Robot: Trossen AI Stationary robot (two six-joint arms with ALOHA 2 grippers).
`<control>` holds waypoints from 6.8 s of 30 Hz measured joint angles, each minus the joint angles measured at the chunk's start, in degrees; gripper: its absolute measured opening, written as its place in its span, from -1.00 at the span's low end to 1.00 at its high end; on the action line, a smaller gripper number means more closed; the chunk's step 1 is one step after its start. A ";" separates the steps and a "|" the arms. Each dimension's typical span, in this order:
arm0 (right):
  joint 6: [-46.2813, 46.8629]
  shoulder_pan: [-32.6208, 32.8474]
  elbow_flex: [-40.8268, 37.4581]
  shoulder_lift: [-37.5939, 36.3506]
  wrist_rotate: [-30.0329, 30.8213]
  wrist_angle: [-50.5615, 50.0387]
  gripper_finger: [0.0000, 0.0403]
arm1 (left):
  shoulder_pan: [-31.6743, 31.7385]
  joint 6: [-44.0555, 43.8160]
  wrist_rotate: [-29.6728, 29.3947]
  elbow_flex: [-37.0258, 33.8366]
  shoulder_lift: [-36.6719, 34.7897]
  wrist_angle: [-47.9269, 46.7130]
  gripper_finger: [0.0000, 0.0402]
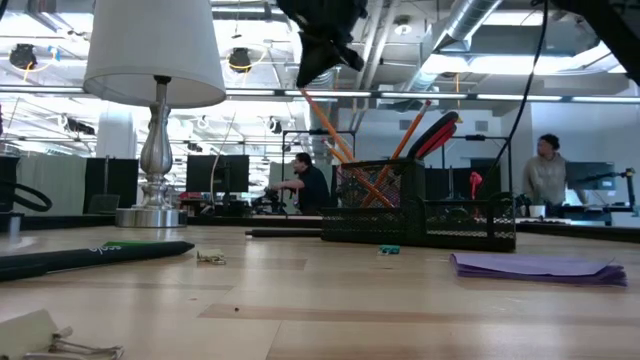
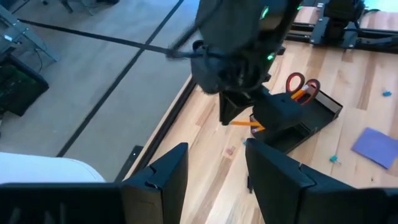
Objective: Pick and place office supplies into organizer
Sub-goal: Put the orange pencil into the black desk organizer, then put the top black pen into the black desk organizer
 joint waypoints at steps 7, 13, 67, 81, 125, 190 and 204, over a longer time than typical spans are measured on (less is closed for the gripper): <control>1.87 -0.32 -0.02 1.04 -1.47 -2.93 -1.00 | -0.94 1.39 -1.31 0.00 0.00 0.00 -0.22; 2.79 -0.15 0.00 1.27 -1.47 -5.10 -1.00 | -0.94 1.56 -1.60 0.00 0.00 0.00 -0.22; 2.95 2.87 -7.42 1.29 -0.14 -8.52 -0.36 | -0.99 1.35 -1.44 0.00 0.02 0.00 -0.22; -2.98 7.61 7.52 -8.70 -9.58 -12.86 -0.49 | -0.81 -3.37 6.24 -1.48 0.00 0.05 -0.22; -3.04 33.65 -97.36 -67.53 10.16 70.59 -0.54 | -1.18 -7.20 9.66 -106.47 -49.21 82.81 -0.22; 8.92 28.73 -98.47 -47.50 1.74 83.88 -0.54 | 11.86 -9.77 9.52 -104.13 25.99 143.11 0.13; 8.90 28.74 -98.44 -47.50 1.72 83.68 -0.54 | 10.16 -6.68 6.41 -103.43 29.18 145.57 0.12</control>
